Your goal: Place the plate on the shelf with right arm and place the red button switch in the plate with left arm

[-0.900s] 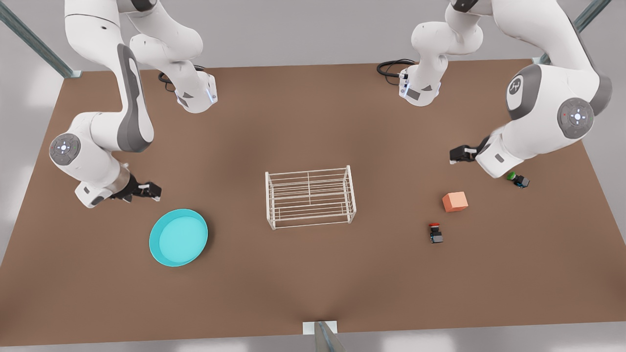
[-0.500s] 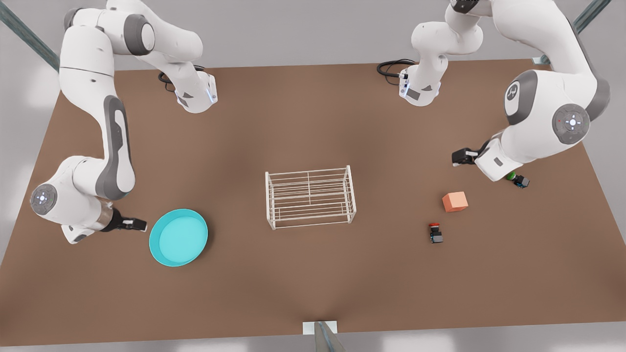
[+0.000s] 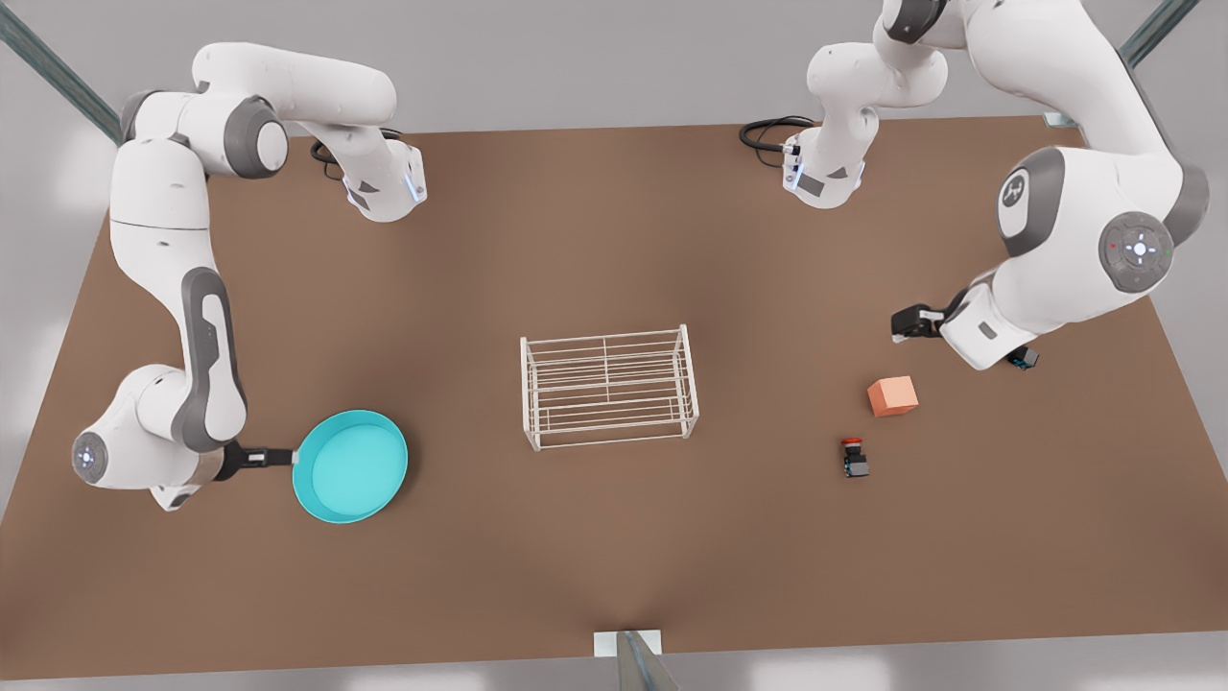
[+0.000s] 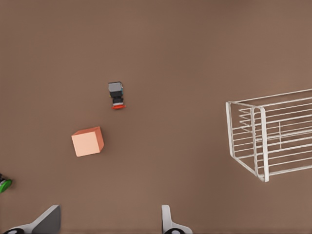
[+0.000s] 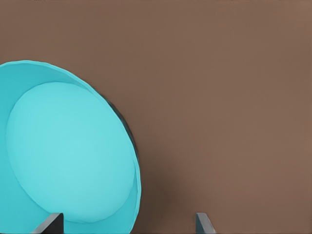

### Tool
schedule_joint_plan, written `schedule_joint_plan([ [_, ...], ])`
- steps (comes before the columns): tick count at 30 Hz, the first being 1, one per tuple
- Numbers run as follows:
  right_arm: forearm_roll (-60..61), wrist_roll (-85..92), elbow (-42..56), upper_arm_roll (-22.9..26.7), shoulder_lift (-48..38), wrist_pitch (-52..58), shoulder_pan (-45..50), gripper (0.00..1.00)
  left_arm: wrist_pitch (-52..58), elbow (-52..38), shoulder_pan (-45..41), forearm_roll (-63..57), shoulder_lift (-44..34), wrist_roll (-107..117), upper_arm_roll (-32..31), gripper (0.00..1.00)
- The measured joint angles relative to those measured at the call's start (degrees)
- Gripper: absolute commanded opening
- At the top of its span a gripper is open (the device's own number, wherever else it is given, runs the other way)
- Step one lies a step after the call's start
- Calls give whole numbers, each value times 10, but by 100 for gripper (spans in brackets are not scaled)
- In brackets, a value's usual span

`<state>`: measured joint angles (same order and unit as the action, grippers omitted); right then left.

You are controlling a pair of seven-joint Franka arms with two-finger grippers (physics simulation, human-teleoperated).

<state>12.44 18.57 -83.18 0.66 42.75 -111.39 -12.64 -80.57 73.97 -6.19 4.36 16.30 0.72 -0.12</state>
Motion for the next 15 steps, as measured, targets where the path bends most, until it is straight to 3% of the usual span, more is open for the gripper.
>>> schedule_joint_plan([
  [4,-6,31,21,-6,33,-5,-3,96,-1,0,0,-7,4,0,0,100],
  [7,-5,49,39,-10,53,-10,-2,85,-2,1,-4,-14,5,2,0,100],
  [13,0,74,44,-18,74,-33,0,81,-2,1,-4,-18,5,6,0,100],
  [15,3,81,44,-19,76,-40,0,73,-2,1,-4,-19,5,6,0,100],
])
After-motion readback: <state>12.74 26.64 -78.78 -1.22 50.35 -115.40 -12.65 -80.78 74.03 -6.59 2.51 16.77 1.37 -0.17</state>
